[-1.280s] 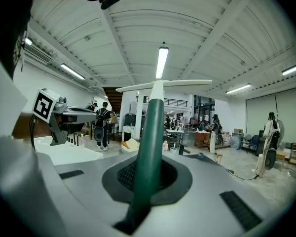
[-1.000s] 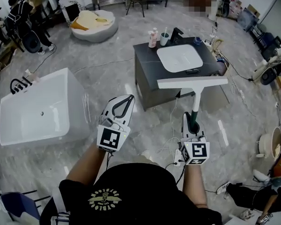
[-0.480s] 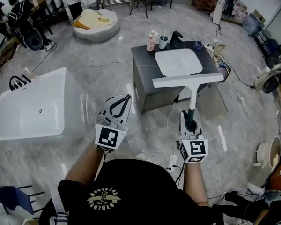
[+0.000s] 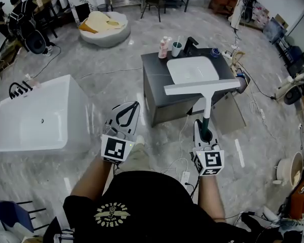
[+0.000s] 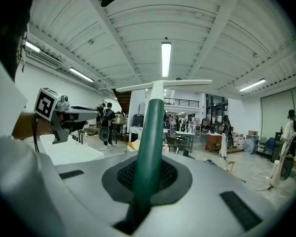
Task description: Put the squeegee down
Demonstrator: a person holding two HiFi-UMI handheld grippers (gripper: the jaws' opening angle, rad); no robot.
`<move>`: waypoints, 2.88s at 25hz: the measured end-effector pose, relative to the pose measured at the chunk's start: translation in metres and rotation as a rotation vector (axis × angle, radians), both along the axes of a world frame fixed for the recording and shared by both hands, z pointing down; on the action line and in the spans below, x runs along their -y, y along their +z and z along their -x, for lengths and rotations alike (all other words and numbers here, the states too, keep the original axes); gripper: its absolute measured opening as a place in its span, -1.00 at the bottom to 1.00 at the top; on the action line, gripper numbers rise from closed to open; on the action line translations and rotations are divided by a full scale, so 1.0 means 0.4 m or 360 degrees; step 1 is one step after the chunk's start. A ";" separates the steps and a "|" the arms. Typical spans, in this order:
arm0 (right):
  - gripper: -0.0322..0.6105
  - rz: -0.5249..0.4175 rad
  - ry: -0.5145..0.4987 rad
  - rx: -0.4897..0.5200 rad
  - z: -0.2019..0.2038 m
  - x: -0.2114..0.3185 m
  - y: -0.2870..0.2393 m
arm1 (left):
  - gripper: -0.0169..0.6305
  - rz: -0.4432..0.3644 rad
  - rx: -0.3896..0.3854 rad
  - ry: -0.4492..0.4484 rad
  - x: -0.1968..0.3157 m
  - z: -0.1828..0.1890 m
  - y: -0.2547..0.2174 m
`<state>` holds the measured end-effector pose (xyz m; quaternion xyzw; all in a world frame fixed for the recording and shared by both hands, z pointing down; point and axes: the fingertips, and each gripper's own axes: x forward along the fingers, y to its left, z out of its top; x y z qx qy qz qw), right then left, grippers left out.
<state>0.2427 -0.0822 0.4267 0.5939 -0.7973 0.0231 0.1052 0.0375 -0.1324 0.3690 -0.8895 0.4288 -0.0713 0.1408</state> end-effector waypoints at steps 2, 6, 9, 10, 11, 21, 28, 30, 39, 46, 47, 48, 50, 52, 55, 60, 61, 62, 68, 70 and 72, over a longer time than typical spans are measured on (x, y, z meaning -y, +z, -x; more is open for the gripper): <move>-0.81 0.0000 -0.0001 -0.0008 -0.001 0.016 0.006 | -0.88 0.0016 0.0009 -0.0001 0.017 0.000 0.011; -0.81 0.0014 -0.0005 0.0007 0.004 0.063 0.016 | -0.88 0.0027 0.0005 -0.0010 0.061 -0.001 0.023; -0.81 0.0033 -0.0012 0.0012 0.011 0.101 0.024 | -0.88 0.0027 -0.0014 -0.0010 0.100 -0.004 0.023; -0.81 0.0038 -0.0013 0.0006 0.011 0.115 0.030 | -0.88 0.0019 -0.0019 -0.0004 0.115 -0.005 0.022; -0.81 0.0042 -0.0014 0.0003 0.011 0.131 0.036 | -0.88 0.0011 -0.0021 0.0001 0.130 -0.006 0.021; -0.81 0.0093 -0.0001 0.0035 0.015 0.292 0.075 | -0.88 0.0033 0.0019 0.0004 0.298 -0.006 0.029; -0.81 0.0211 0.0012 0.0021 0.004 0.411 0.163 | -0.88 0.0059 0.0030 0.0016 0.418 -0.023 0.061; -0.81 0.0247 0.0017 0.0010 0.004 0.444 0.197 | -0.88 0.0075 0.0036 0.0006 0.449 -0.019 0.074; -0.81 0.0481 -0.0010 0.0015 0.011 0.556 0.368 | -0.88 0.0162 0.0082 -0.0035 0.567 -0.008 0.120; -0.81 0.0649 -0.0042 -0.0018 0.031 0.642 0.519 | -0.88 0.0204 0.0113 -0.0042 0.648 0.006 0.156; -0.81 0.0671 -0.0046 -0.0025 0.034 0.652 0.539 | -0.88 0.0207 0.0116 -0.0045 0.657 0.011 0.160; -0.81 0.0693 -0.0049 -0.0029 0.036 0.663 0.560 | -0.88 0.0213 0.0121 -0.0049 0.666 0.016 0.164; -0.81 0.0736 -0.0053 -0.0034 0.040 0.684 0.602 | -0.88 0.0229 0.0132 -0.0059 0.686 0.026 0.175; -0.81 0.0787 -0.0054 -0.0044 0.044 0.703 0.647 | -0.88 0.0246 0.0142 -0.0065 0.704 0.034 0.186; -0.81 0.0869 -0.0061 -0.0076 0.047 0.727 0.707 | -0.88 0.0246 0.0155 -0.0060 0.728 0.039 0.189; -0.81 0.0972 -0.0072 -0.0111 0.051 0.756 0.800 | -0.88 0.0275 0.0177 -0.0061 0.762 0.044 0.206; -0.81 0.0993 -0.0073 -0.0118 0.052 0.761 0.820 | -0.88 0.0279 0.0185 -0.0058 0.768 0.044 0.212; -0.81 0.1012 -0.0074 -0.0123 0.053 0.767 0.838 | -0.88 0.0283 0.0192 -0.0055 0.773 0.046 0.217; -0.81 0.1104 -0.0085 -0.0152 0.065 0.803 0.909 | -0.88 0.0325 0.0210 -0.0074 0.807 0.074 0.249; -0.81 0.1119 -0.0089 -0.0152 0.071 0.818 0.929 | -0.88 0.0330 0.0212 -0.0079 0.817 0.083 0.258; -0.81 0.1142 -0.0097 -0.0163 0.078 0.832 0.944 | -0.88 0.0341 0.0211 -0.0084 0.826 0.089 0.266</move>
